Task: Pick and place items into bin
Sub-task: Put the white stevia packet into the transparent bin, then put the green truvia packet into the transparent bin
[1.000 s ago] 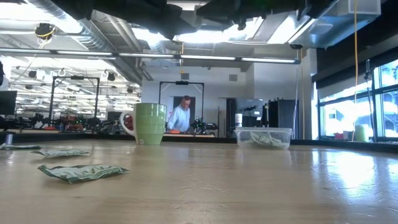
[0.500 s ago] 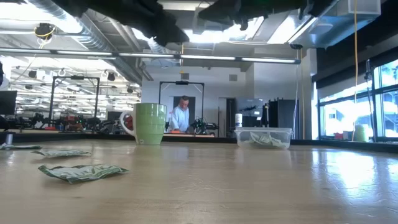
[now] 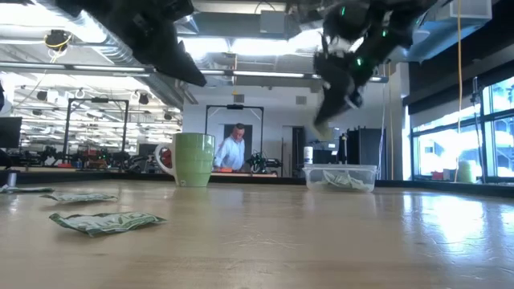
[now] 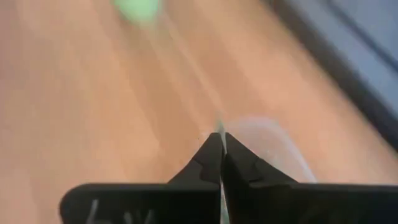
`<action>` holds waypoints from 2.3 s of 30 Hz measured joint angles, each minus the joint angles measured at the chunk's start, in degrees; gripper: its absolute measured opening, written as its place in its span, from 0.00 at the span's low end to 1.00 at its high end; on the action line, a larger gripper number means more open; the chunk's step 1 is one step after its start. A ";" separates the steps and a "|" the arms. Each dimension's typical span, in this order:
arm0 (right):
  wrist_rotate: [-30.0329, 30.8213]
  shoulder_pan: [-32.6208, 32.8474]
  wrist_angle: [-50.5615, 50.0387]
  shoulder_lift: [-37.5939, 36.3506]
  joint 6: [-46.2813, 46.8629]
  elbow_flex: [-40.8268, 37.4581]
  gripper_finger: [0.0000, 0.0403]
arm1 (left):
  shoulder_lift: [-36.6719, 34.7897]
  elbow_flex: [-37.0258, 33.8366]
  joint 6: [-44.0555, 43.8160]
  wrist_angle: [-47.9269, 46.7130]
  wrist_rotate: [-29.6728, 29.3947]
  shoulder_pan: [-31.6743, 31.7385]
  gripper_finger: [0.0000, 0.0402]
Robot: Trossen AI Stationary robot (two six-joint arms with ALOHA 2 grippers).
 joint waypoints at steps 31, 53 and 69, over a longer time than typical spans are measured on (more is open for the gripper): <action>-16.87 -14.07 -4.42 10.29 -10.21 0.01 0.23 | -0.34 0.00 -17.10 -21.96 14.94 0.02 0.22; -0.88 -14.09 -6.86 0.38 -4.61 0.03 0.42 | -0.43 -8.57 -45.27 -47.05 14.32 -3.46 0.22; -0.89 -14.09 -6.82 0.38 -4.57 0.03 0.42 | 4.46 -13.27 -47.42 -41.71 10.05 -5.42 0.22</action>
